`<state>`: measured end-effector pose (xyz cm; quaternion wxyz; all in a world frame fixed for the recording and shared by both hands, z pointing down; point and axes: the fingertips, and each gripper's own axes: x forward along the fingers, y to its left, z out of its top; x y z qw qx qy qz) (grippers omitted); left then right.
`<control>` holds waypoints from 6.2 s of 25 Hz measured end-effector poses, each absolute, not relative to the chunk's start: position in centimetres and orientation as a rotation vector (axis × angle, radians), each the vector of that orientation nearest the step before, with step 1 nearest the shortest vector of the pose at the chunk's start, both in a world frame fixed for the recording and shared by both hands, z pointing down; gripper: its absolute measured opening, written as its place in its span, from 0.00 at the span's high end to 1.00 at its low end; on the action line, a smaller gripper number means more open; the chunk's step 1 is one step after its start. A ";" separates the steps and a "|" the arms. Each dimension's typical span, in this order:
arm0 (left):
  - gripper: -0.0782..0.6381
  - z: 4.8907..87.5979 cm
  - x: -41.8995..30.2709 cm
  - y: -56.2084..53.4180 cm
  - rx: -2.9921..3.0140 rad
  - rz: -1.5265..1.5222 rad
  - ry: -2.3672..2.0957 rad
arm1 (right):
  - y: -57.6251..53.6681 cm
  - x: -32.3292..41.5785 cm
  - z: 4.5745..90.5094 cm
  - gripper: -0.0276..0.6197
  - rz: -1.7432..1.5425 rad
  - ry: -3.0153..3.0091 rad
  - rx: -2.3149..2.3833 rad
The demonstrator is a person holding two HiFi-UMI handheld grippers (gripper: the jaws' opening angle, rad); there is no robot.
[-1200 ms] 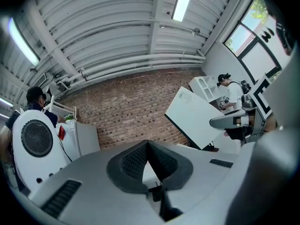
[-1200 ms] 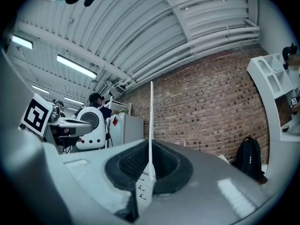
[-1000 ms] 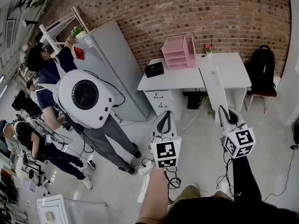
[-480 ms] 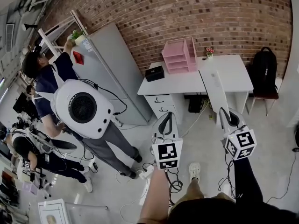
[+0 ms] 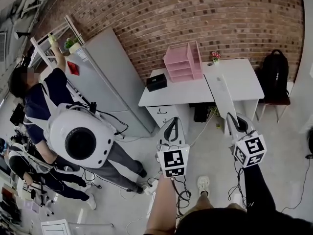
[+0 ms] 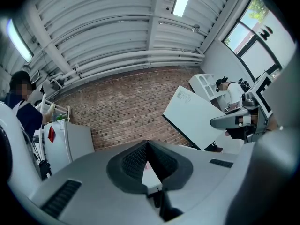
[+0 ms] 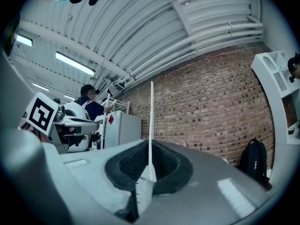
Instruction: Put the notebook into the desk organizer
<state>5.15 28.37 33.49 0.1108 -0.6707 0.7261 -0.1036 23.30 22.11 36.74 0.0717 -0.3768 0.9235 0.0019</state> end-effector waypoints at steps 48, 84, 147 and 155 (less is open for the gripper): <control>0.88 35.7 -13.9 -8.7 -2.139 -0.223 2.103 | -12.9 3.2 38.2 0.94 -0.008 2.817 -1.239; 0.88 37.4 -25.1 -32.7 -1.918 -0.293 2.350 | -41.3 -10.4 39.1 0.94 -0.075 2.911 -0.898; 0.88 44.8 -40.0 -50.9 -2.390 -0.326 2.037 | -54.5 -27.5 48.8 0.92 -0.964 2.772 -1.327; 0.88 44.9 -40.1 -50.9 -2.411 -0.318 2.013 | -55.1 -26.8 50.9 0.88 -0.975 2.875 -1.479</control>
